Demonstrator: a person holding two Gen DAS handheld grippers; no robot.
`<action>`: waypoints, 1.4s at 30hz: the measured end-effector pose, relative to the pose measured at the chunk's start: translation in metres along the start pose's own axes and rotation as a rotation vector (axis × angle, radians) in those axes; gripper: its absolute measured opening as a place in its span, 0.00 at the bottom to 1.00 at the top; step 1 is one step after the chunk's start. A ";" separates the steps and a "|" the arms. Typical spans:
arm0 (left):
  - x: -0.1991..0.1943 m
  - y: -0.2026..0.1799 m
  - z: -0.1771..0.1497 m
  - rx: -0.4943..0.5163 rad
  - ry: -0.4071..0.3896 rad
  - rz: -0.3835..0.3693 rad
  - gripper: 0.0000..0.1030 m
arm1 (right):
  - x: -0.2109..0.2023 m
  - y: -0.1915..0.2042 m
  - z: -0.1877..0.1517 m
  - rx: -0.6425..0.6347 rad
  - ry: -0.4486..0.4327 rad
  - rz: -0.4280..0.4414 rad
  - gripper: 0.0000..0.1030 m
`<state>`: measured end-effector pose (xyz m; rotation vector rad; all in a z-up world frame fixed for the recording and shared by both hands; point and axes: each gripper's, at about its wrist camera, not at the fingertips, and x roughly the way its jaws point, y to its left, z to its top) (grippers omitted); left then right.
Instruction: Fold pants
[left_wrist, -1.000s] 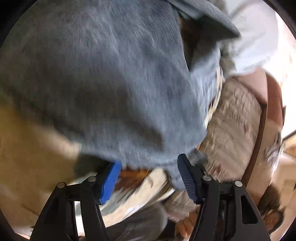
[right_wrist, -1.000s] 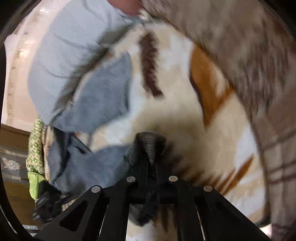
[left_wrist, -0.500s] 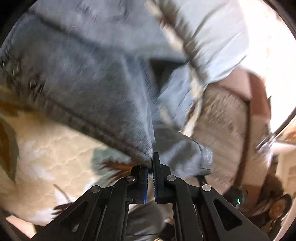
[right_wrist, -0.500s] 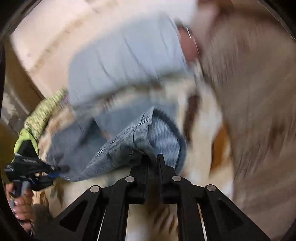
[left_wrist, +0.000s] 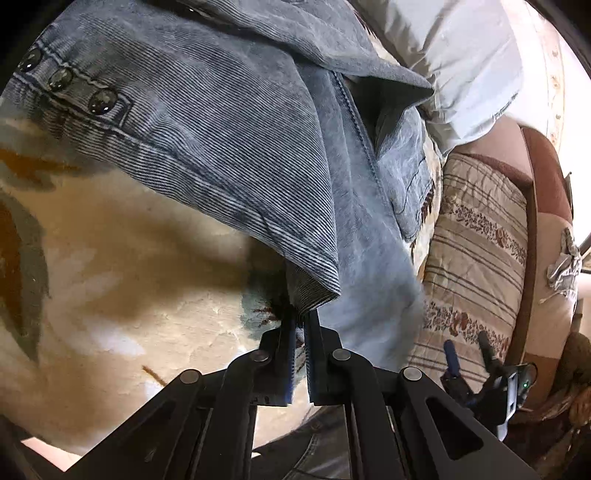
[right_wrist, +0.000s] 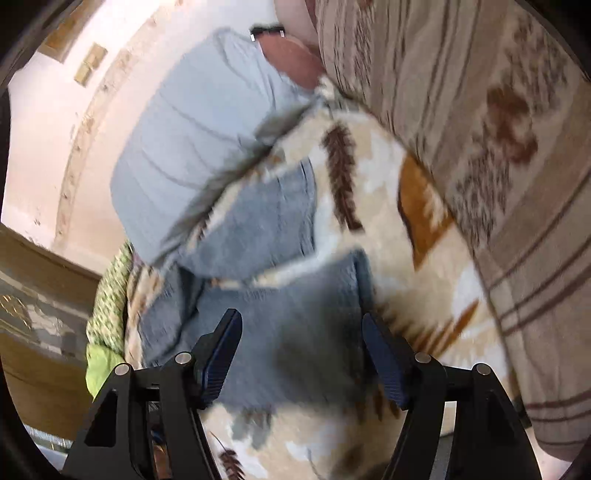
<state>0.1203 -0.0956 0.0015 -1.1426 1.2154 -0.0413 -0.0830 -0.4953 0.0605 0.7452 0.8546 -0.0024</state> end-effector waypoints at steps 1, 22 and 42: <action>-0.003 0.005 -0.001 0.005 -0.002 -0.005 0.06 | 0.000 0.001 0.006 0.005 -0.009 -0.004 0.77; 0.060 -0.019 -0.043 0.258 0.023 0.116 0.03 | 0.082 0.020 0.040 -0.162 0.023 -0.325 0.12; 0.004 -0.066 0.040 0.300 -0.222 0.015 0.64 | 0.121 0.056 0.071 -0.100 0.026 0.002 0.69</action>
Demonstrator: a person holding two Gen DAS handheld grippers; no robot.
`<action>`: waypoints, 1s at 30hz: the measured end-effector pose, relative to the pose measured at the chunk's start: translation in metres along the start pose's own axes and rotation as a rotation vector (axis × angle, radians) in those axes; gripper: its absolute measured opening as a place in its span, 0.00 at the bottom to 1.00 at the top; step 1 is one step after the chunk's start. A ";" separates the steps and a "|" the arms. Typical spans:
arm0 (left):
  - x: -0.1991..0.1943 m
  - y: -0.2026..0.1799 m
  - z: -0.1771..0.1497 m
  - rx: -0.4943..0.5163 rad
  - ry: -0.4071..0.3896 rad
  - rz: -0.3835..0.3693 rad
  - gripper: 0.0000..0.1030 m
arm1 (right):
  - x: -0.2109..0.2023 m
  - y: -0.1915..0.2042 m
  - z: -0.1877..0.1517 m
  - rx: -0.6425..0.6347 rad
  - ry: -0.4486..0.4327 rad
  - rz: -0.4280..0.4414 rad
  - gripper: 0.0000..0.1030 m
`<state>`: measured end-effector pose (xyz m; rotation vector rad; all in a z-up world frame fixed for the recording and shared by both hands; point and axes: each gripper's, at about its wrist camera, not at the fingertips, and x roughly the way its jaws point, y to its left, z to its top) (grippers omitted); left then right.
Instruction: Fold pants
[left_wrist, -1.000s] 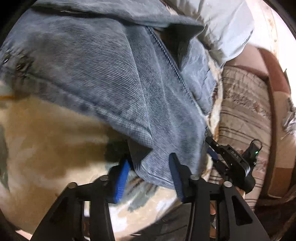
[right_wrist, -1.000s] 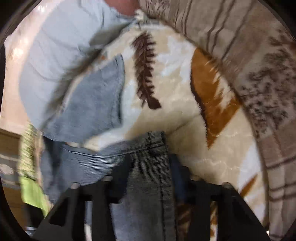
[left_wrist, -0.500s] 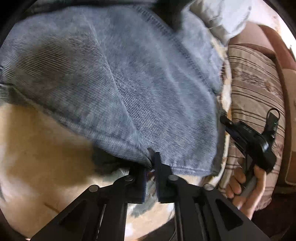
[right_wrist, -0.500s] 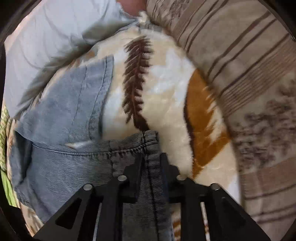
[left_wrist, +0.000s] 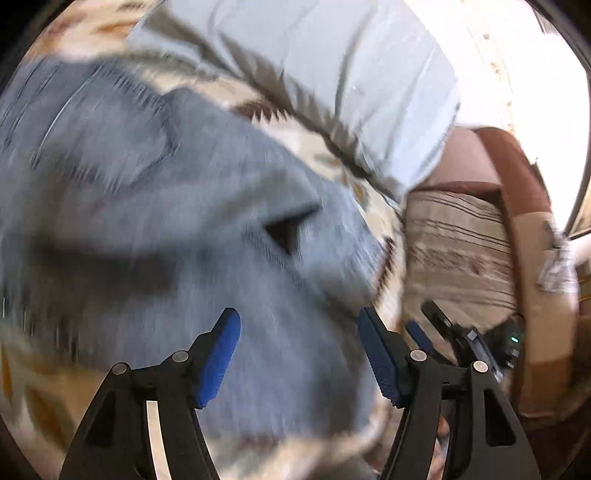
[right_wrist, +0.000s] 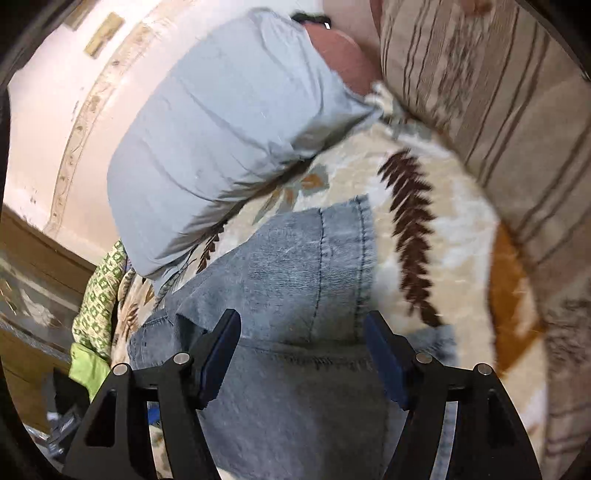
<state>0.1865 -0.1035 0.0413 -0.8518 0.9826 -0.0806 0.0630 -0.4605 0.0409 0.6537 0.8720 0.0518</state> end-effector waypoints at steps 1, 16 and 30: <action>0.010 -0.004 0.005 0.019 -0.009 0.011 0.64 | 0.014 -0.005 0.007 0.027 0.013 0.018 0.68; 0.140 -0.034 0.048 0.071 0.063 0.122 0.03 | 0.106 -0.020 0.015 -0.028 0.104 -0.260 0.12; -0.008 -0.063 -0.001 0.068 -0.007 -0.149 0.02 | -0.050 0.036 0.033 -0.106 -0.048 -0.006 0.09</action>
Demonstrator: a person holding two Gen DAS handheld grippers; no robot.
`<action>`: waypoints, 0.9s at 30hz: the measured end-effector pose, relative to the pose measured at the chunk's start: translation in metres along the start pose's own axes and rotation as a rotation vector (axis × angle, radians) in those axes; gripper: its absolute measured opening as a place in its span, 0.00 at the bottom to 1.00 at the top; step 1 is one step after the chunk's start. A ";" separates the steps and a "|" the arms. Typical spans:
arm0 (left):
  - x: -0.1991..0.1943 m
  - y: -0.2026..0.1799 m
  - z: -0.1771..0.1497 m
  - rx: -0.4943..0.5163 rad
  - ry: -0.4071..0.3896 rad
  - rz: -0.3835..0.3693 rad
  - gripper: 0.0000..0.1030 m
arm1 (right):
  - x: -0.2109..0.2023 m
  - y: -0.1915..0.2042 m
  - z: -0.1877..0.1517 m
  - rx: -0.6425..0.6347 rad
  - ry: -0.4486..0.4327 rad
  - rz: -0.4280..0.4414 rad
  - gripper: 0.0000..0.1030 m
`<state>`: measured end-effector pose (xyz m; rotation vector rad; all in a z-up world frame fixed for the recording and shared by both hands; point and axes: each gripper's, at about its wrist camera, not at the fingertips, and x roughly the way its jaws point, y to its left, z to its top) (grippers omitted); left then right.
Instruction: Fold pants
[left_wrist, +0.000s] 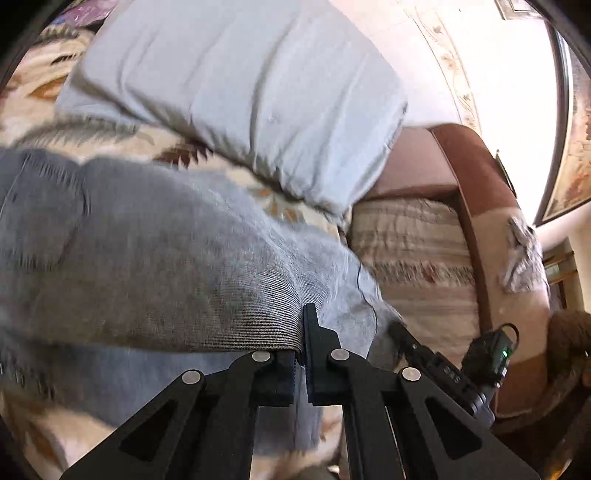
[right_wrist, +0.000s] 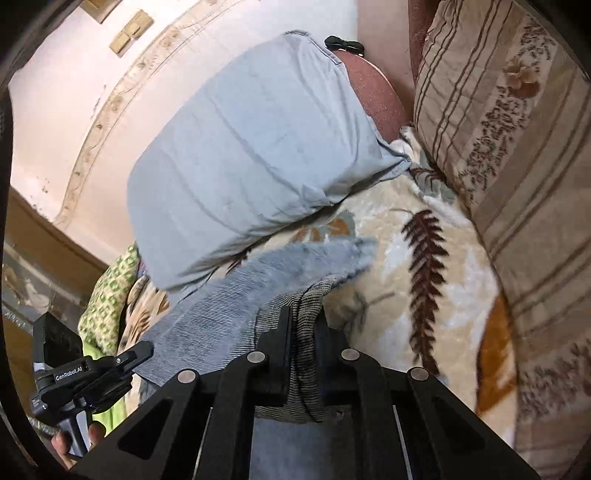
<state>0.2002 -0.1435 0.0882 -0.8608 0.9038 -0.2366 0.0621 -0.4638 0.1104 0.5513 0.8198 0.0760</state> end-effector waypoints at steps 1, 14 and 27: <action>-0.005 0.001 -0.013 0.012 0.012 0.006 0.02 | -0.006 -0.002 -0.009 0.001 0.012 -0.015 0.09; 0.010 0.059 -0.103 0.014 0.167 0.168 0.02 | -0.006 -0.069 -0.137 0.141 0.138 -0.117 0.07; 0.005 0.068 -0.137 0.136 0.300 0.231 0.26 | 0.013 -0.089 -0.149 0.089 0.173 -0.274 0.22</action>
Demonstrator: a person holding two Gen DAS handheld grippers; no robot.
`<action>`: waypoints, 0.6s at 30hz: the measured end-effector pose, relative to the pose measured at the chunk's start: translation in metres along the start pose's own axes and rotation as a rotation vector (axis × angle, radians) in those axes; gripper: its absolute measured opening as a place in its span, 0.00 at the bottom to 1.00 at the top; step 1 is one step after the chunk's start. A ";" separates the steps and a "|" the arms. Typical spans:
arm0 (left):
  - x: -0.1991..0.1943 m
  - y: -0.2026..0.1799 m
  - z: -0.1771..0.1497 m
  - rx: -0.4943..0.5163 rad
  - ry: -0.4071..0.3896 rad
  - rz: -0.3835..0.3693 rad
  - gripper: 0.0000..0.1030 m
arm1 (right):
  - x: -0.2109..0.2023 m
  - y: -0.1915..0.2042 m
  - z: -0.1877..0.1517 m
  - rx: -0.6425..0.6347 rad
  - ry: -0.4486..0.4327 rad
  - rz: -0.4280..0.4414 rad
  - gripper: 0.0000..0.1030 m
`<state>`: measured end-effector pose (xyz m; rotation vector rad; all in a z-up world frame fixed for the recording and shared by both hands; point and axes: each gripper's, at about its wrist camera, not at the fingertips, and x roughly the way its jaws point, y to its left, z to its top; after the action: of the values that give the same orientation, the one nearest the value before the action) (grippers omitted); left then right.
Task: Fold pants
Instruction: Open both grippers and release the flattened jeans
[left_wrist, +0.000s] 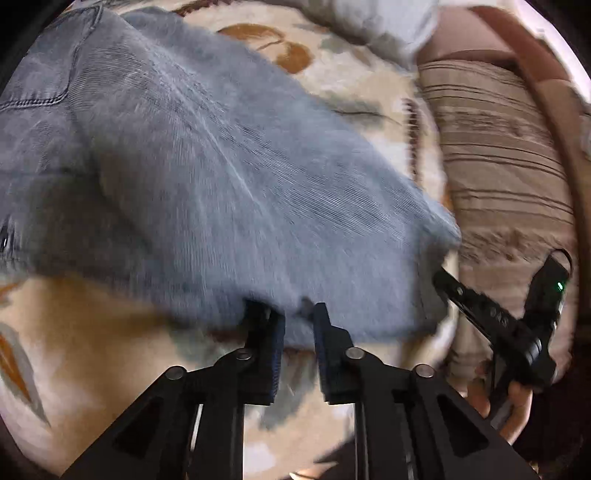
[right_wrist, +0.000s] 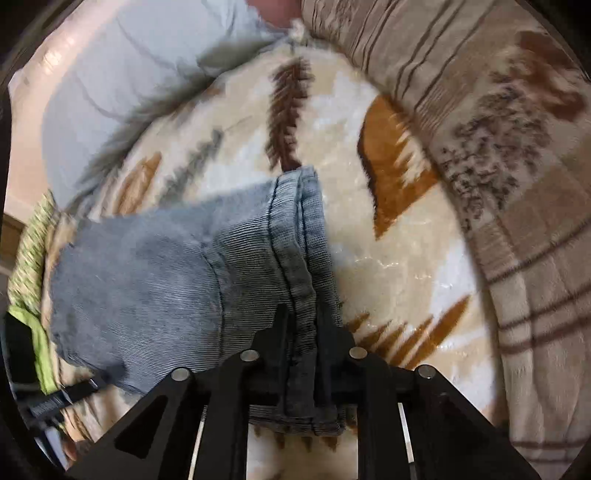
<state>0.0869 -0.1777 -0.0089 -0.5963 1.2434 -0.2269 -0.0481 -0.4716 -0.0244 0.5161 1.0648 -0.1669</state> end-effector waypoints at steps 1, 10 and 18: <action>-0.017 0.000 -0.011 0.018 -0.029 -0.038 0.30 | -0.016 0.003 -0.003 0.003 -0.023 0.010 0.42; -0.178 0.082 -0.089 -0.146 -0.358 0.061 0.54 | -0.117 0.120 -0.067 -0.280 -0.244 0.207 0.66; -0.257 0.094 -0.137 -0.166 -0.496 0.184 0.55 | -0.133 0.217 -0.137 -0.454 -0.204 0.301 0.66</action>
<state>-0.1389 -0.0195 0.1247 -0.6294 0.8309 0.1742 -0.1400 -0.2326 0.1090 0.2361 0.7814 0.2792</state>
